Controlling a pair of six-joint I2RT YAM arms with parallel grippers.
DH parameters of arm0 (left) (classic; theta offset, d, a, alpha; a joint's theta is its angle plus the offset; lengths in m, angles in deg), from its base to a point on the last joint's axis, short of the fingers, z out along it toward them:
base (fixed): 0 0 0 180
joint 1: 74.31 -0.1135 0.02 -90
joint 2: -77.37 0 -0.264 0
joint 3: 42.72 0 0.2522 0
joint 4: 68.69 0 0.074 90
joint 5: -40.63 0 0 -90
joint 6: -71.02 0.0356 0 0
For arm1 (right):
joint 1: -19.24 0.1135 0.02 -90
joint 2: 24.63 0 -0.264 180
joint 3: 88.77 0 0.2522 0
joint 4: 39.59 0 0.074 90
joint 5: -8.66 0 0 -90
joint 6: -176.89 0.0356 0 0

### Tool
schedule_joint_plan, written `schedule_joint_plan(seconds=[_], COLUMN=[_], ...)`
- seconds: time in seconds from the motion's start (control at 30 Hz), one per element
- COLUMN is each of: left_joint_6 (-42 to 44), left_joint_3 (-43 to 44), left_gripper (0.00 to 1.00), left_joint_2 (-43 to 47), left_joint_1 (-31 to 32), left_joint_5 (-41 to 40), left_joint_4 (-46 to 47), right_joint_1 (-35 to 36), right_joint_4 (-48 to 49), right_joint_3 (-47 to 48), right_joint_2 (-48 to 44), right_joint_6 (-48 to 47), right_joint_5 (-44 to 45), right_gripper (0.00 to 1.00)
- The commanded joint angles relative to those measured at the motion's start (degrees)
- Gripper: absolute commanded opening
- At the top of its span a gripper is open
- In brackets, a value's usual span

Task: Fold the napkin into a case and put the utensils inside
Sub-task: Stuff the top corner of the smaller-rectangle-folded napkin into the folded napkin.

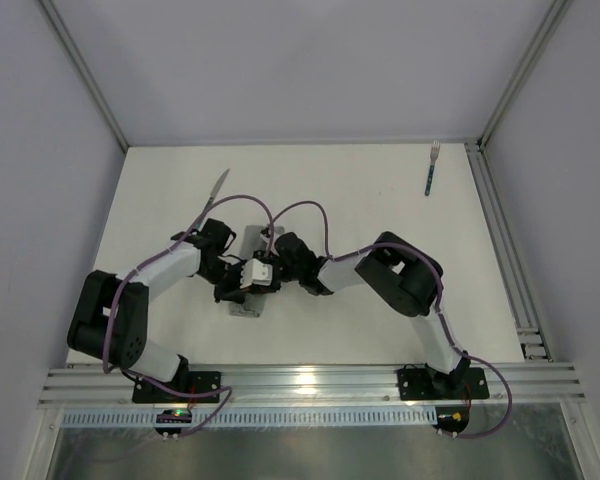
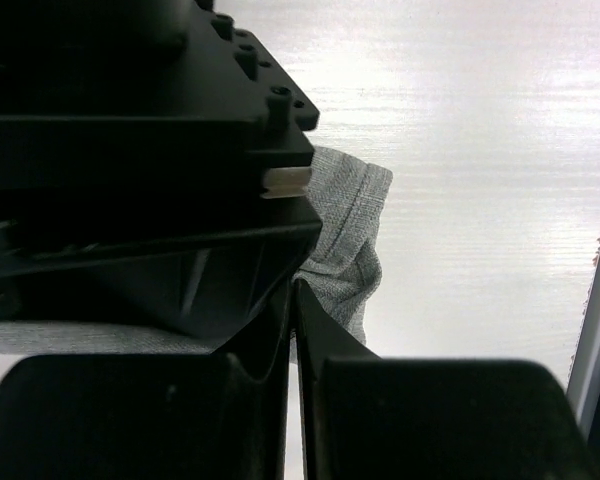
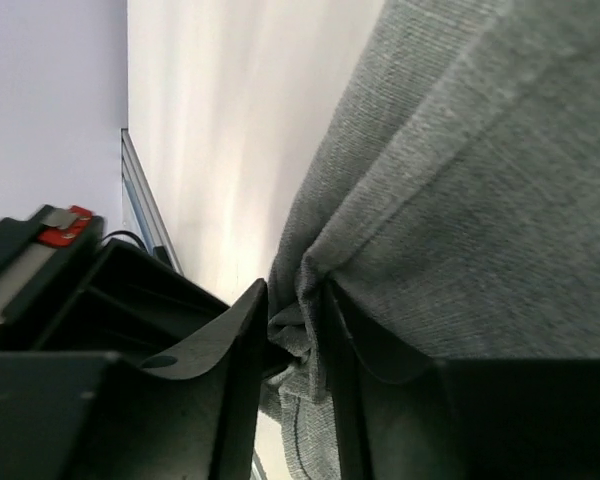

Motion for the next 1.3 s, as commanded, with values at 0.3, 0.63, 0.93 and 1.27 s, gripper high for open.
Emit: schedule_joint_plan(seconds=[0.3,0.63,0.93,1.27], left_joint_6=[3.27,2.75,1.51,1.68], left_joint_3=[-0.66,1.89,2.07,0.49], left_gripper=[0.0,0.0,0.0,0.0], left_joint_2=[2.59,3.21,2.77,2.33], left_joint_1=[-2.24,-3.11,-4.0,-4.17], left_joint_5=[1.31,5.52,5.62,4.31], left_joint_4=[1.91,-1.08,2.34,4.11], right_joint_1=[-1.89,-1.36,-0.13,0.05], right_joint_4=[-16.01,-13.03,-5.57,-6.87], right_joint_3=[4.03,8.24,7.99,14.06], right_joint_2=[-6.17,-0.73,4.63,8.16], right_joint_6=[-9.39,-8.52,-1.59,-0.16], right_joint_5=[-2.03,-5.9,-9.5,-10.56], right_gripper=[0.43,0.18,0.03,0.13])
